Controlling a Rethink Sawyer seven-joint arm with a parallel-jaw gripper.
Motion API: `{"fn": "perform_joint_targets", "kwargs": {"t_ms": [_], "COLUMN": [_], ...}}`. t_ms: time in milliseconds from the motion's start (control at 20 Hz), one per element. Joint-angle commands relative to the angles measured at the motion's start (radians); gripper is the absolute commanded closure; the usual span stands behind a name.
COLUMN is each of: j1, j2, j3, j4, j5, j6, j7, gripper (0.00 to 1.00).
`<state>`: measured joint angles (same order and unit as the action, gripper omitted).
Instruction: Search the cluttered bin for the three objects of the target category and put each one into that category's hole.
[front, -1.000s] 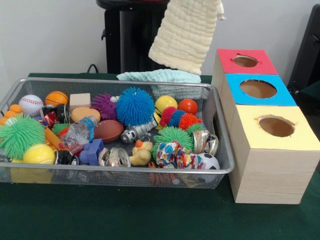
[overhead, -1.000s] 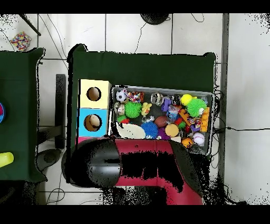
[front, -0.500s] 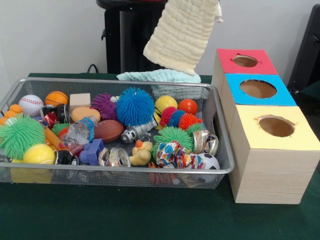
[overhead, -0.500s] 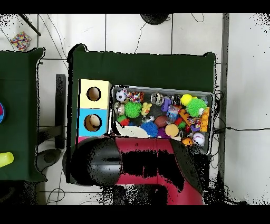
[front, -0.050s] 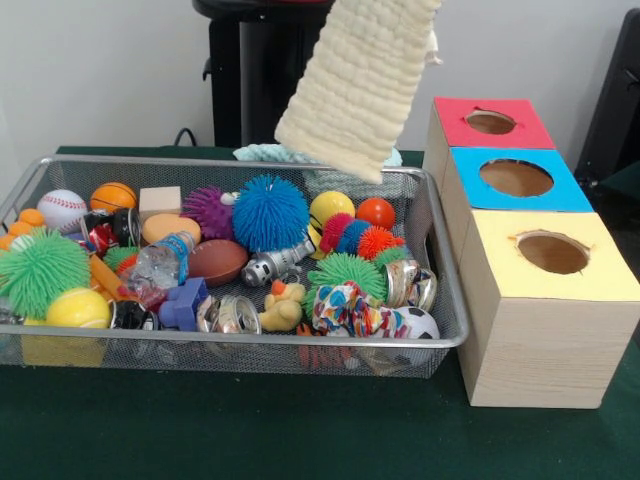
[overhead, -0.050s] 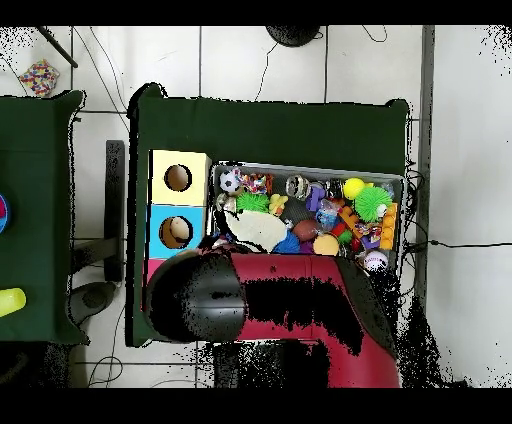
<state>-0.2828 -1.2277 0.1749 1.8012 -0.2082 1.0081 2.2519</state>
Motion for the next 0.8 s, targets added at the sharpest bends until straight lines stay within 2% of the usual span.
{"fn": "perform_joint_targets", "kwargs": {"t_ms": [50, 500, 700, 800], "j1": [-0.03, -0.048, -0.063, -0.069], "j2": [0.062, 0.057, 0.093, 0.125], "j3": [0.088, 0.088, 0.084, 0.085], "j4": [-0.051, 0.023, 0.09, 0.079], "j5": [-0.07, -0.08, -0.087, -0.108], "j6": [-0.043, -0.137, -0.253, -0.283], "j7": [-0.2, -0.178, -0.149, -0.142], "gripper": [1.0, 1.0, 1.0, 1.0]}}
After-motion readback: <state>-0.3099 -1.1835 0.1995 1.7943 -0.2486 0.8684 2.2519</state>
